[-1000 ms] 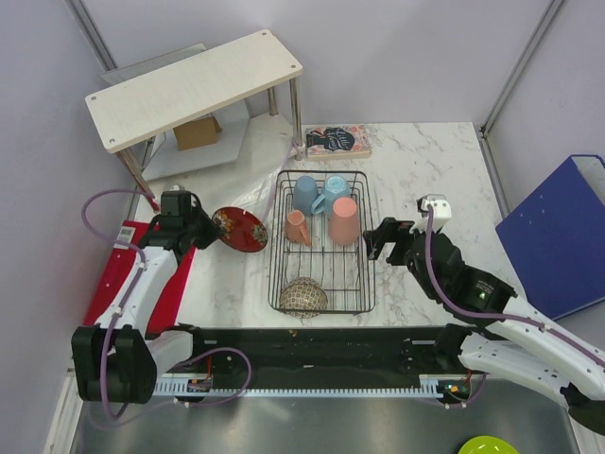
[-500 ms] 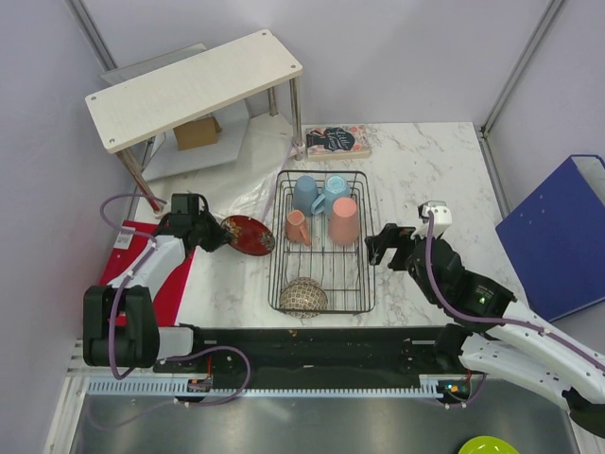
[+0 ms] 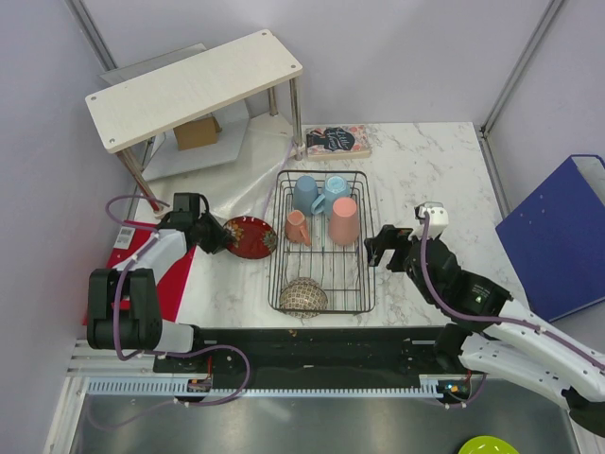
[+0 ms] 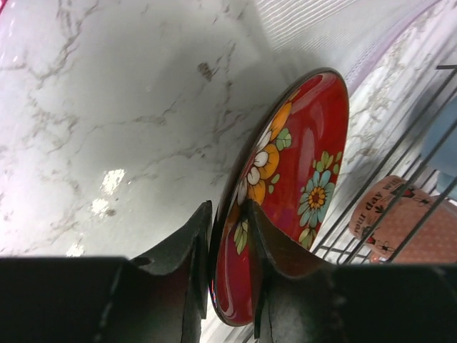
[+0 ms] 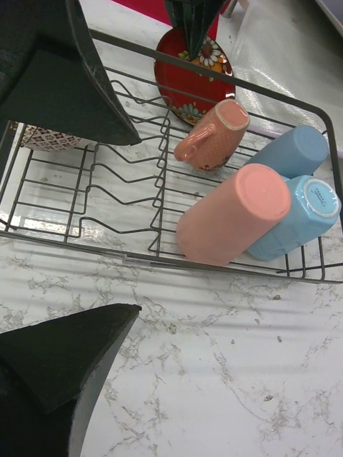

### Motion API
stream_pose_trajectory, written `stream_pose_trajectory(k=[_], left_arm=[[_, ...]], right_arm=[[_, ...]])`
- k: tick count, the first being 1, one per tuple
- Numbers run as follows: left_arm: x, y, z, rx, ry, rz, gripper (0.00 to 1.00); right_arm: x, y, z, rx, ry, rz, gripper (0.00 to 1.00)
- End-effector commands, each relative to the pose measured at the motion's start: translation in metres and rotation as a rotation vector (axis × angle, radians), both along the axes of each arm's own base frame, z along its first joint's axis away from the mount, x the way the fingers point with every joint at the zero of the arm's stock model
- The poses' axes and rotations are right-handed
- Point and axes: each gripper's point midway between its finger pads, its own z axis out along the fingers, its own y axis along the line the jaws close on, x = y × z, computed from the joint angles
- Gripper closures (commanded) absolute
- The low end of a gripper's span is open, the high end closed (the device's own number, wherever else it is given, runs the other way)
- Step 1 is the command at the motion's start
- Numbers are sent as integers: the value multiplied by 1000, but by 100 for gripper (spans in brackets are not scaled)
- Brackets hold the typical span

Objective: Unload the mixed dishes from the dish rack
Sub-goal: Place the plate at the center of the board.

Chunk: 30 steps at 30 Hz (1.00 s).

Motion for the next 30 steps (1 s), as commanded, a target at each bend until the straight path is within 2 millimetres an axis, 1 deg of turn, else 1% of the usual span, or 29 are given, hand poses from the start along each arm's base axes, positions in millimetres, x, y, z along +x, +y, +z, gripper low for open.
stream_pose_trajectory(k=[1,6,9,13,14,15,20,21,26,28,30], left_arm=[[-23,16,-6,96,87,-8,69],[-31,20,-5,118,119,-12,69],[-37,27,-8,148,149,7,69],[-49,33,-20,184,219,11,68],[-50,32,-22,179,230,6,68],[-52,31,-25,174,243,2,65],[-54,27,-36,152,285,-16,64],[-54,26,-37,147,291,-18,59],[-53,23,-39,132,296,-37,56],[-54,21,-39,125,298,-44,47],[-52,19,-39,115,294,-57,46]], right_arm=[[2,5,-4,0,6,5,2],[3,8,-7,2,14,10,2],[2,9,-11,2,19,15,2],[0,7,-14,4,21,13,2],[0,7,-13,8,20,13,2],[0,7,-14,7,21,14,2],[-1,6,-16,9,25,14,2],[-2,6,-15,12,23,14,2],[-2,3,-18,13,23,7,2],[-2,3,-19,9,24,8,2],[-2,3,-21,5,27,6,2]])
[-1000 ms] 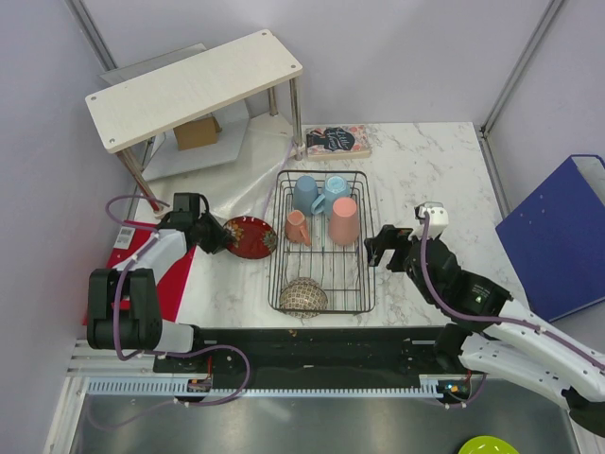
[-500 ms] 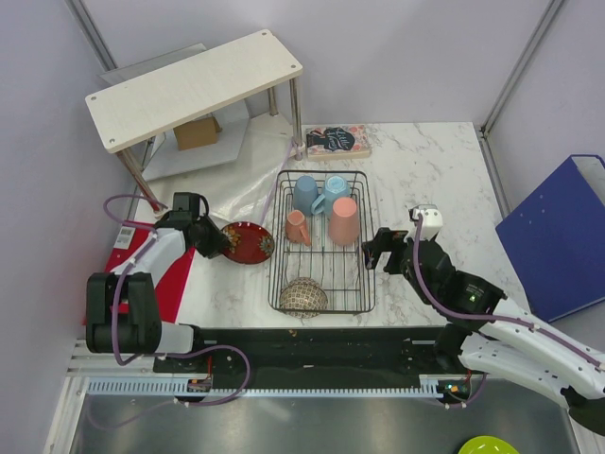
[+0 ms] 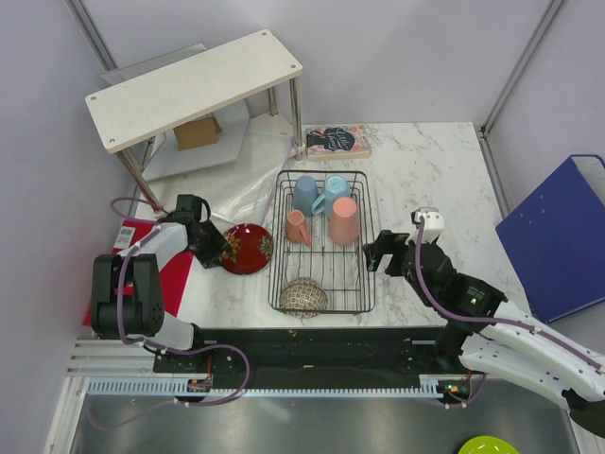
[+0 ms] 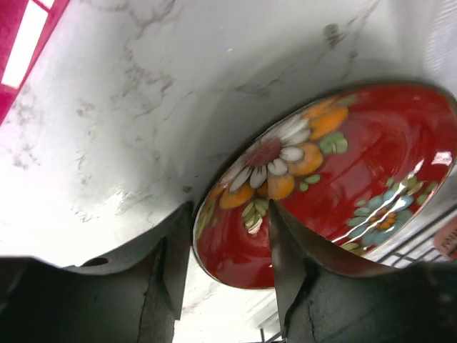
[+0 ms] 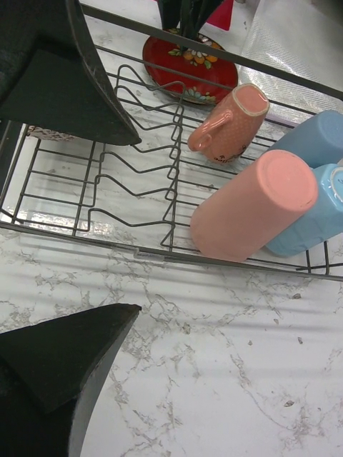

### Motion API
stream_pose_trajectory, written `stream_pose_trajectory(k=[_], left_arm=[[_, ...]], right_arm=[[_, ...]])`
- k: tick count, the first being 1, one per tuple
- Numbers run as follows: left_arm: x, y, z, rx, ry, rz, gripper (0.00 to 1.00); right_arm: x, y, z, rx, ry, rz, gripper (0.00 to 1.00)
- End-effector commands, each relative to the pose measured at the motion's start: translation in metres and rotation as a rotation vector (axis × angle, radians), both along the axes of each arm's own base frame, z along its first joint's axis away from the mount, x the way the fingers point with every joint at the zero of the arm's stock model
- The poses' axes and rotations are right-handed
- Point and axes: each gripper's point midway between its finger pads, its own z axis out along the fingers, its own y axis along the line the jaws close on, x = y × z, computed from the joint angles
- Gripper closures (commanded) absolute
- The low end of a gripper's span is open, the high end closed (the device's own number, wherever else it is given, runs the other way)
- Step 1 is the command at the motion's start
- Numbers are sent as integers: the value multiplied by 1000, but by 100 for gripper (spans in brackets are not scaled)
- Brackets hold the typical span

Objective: Unload the mixed dishes from the dish rack
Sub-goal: Place the plate at the center of the board, then pick up the cup from the dish rack.

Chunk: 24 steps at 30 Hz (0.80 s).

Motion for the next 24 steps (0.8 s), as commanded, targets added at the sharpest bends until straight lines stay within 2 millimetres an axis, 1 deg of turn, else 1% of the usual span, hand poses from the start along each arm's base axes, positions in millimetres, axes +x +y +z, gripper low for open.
stream_pose_trajectory(k=[1,2,3,7,10,13,14,15,17,18,19,20,21,24], left_arm=[[-17,-1,-9,9,71,-56,46],[-16,-1,-8,7,64,-60,46],[-17,-2,-8,4,65,-61,33],[-15,-3,-4,-1,46,-66,32],[-12,0,5,19,19,-61,31],[-7,7,32,63,-53,-63,31],[-9,10,41,80,-61,-62,31],[-1,13,65,97,-139,-61,31],[1,17,88,125,-198,-61,31],[1,18,107,132,-248,-58,31],[1,15,115,125,-276,-70,31],[-2,7,122,113,-304,-97,31],[-5,2,135,105,-361,-119,1],[-11,-18,156,62,-481,-199,1]], right_arm=[[1,0,2,19,-9,-10,2],[1,0,2,18,-10,-10,2],[1,1,2,18,-10,-8,2],[2,0,-1,10,-7,-12,2],[1,-1,0,8,-9,-12,2],[1,-3,0,-4,-9,-12,2],[1,-3,0,-9,-10,-16,2],[1,-3,0,-12,-8,-14,2],[2,-3,0,-19,-10,-14,2],[3,-2,-2,-33,-3,-12,2],[5,0,0,-39,-6,-8,2],[5,2,0,-44,-2,-3,2],[7,7,0,-44,4,10,2],[10,20,2,-58,7,58,2]])
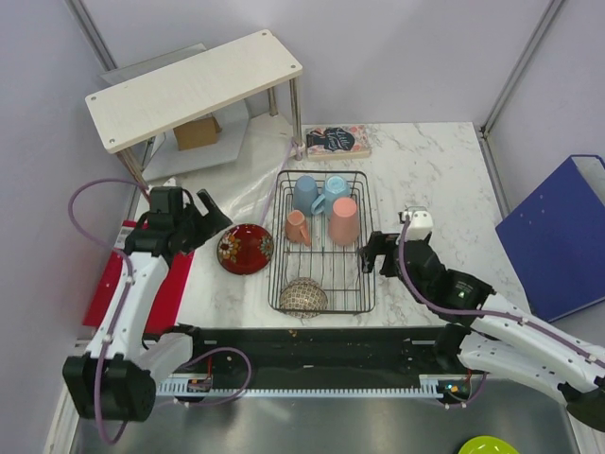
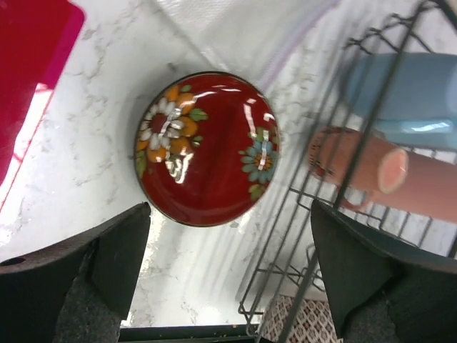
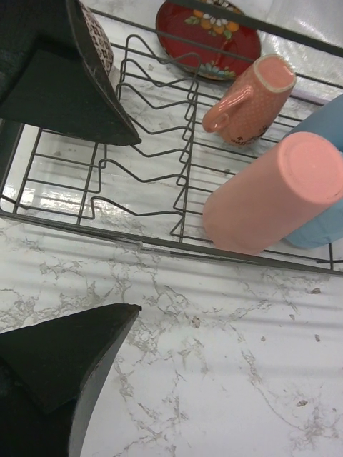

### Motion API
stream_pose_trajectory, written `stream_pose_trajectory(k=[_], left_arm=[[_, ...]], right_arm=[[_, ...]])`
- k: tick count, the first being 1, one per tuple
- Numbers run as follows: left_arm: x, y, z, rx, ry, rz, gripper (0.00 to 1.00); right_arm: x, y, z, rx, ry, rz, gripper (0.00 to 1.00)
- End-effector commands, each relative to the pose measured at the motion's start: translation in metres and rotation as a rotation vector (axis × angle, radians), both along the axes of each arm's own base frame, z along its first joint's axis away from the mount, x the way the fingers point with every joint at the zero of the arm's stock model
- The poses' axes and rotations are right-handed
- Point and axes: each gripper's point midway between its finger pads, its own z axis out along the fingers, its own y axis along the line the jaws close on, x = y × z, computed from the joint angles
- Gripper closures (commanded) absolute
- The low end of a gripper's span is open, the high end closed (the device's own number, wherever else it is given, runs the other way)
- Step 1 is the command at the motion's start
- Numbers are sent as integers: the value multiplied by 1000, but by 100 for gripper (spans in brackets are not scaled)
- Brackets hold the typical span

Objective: Unload the mixed dishes from the dish rack
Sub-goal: Pick up the cup from the dish rack.

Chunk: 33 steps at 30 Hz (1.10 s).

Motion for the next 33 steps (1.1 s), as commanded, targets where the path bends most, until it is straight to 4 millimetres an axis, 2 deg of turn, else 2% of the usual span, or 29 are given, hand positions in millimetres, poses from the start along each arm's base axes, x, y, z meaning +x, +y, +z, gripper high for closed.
stream_pose_trajectory(k=[1,5,6,7,8,9,10,11,12,13,14,15,16,17,19,20,24,27,33], left_arm=[[-19,-26,39,-34,-165,-153,1],[-30,-56,53,-143,-246,-277,1],[-34,-63,51,-168,-246,-315,1],[-35,-65,54,-163,-263,-325,0],[-38,-69,52,-159,-265,-346,0],[-39,-68,51,-142,-274,-351,0],[-39,-69,52,-133,-294,-356,0],[-44,-70,56,-127,-323,-367,0],[-46,-70,52,-121,-330,-371,0],[-48,-70,54,-119,-350,-371,0],[-49,-71,56,-119,-372,-376,1],[-53,-71,58,-119,-397,-382,1],[-55,-72,58,-113,-403,-391,0],[-56,-73,56,-109,-402,-401,0],[-61,-76,54,-102,-402,-423,1],[-63,-77,50,-103,-393,-429,1],[-67,-80,50,-96,-402,-447,1],[-65,-82,51,-88,-406,-455,1],[-61,-85,45,-88,-392,-457,0]], right_arm=[[9,17,19,10,-31,38,2],[16,26,31,56,-82,45,2],[19,34,43,82,-112,69,2],[20,38,48,74,-125,95,2],[25,41,44,23,-120,99,2],[30,44,56,11,-137,96,2],[34,45,57,-22,-134,90,2],[42,47,43,-99,-99,74,2],[50,53,57,-115,-119,73,2],[55,56,55,-141,-111,70,2],[62,63,43,-190,-86,72,2],[69,68,51,-202,-99,66,2],[74,72,49,-221,-96,69,2],[79,78,35,-265,-70,70,2],[90,83,39,-290,-79,50,2],[93,87,29,-319,-63,50,2],[102,90,32,-331,-72,17,2],[107,85,32,-352,-85,-12,2],[123,75,13,-414,-47,-40,2]])
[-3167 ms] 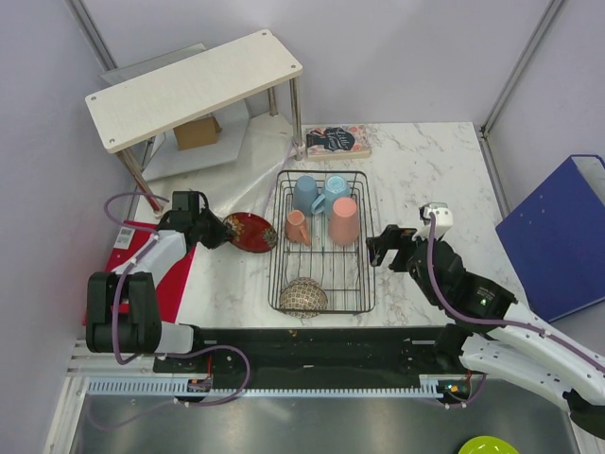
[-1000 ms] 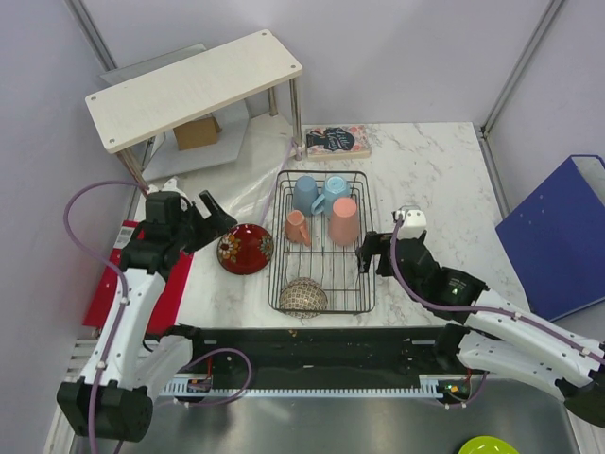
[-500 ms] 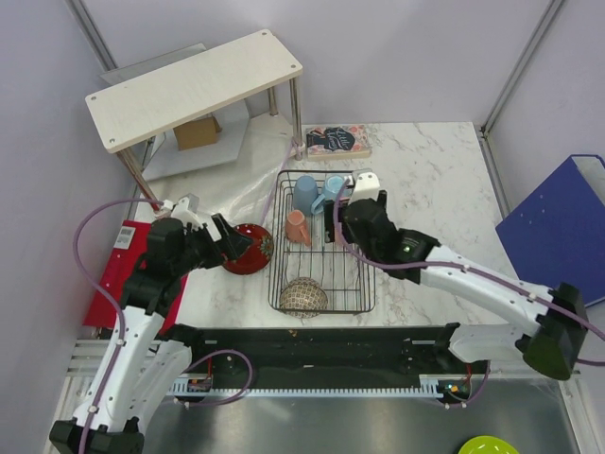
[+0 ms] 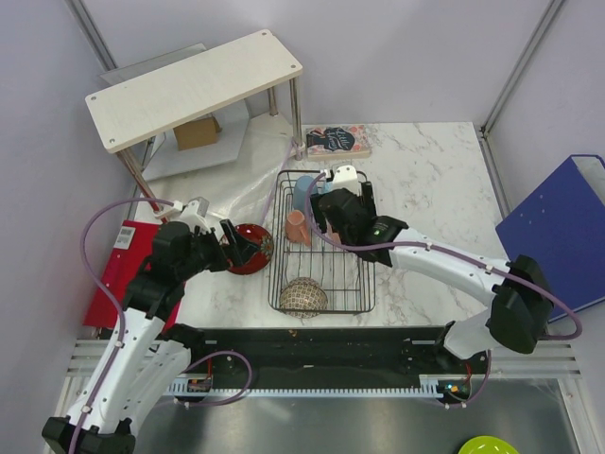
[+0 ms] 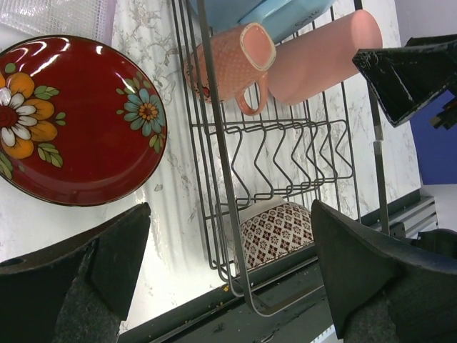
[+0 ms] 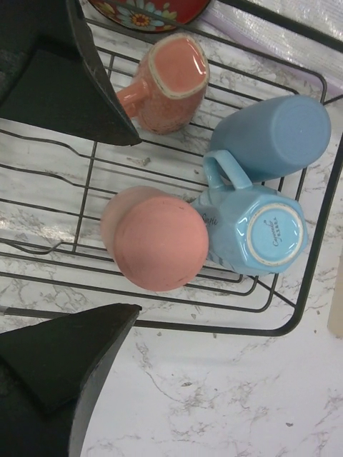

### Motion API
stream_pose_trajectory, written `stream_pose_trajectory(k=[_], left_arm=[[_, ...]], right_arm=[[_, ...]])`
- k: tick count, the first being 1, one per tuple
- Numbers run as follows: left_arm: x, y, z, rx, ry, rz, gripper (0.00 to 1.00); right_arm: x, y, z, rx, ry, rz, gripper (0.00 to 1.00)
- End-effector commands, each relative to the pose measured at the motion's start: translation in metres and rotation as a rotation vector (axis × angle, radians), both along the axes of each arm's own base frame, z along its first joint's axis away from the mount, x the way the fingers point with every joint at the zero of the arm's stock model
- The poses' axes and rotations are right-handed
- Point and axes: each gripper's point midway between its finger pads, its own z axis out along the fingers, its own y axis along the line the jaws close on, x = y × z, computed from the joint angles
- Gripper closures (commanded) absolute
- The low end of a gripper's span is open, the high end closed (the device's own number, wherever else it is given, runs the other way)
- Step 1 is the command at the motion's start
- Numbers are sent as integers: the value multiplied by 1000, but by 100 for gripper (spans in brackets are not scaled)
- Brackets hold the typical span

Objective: Unload the mixed dishes from the dish rack
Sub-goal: Pick up the cup from the dish rack.

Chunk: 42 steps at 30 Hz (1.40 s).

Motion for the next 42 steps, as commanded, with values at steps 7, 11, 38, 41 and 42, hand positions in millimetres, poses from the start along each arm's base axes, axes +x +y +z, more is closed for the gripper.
stream_pose_trajectory(k=[7,11,38,41,42], left_arm=[[6,-1,1,20,-51,-17,1],[6,-1,0,21,-49,-16,0],[9,10,-1,29,-49,65,0],[11,8,1,5,-47,76,0],[11,6,1,-14,-38,78,1]], right_arm=[[32,-9,-28,-58,48,-58,2],[37,-11,-39,-62,74,-66,2],[-28,-27,88,409,-97,72,93],[-44,-32,108,518,-135,99,100],[-50,-28,118,567,-148,139,100]])
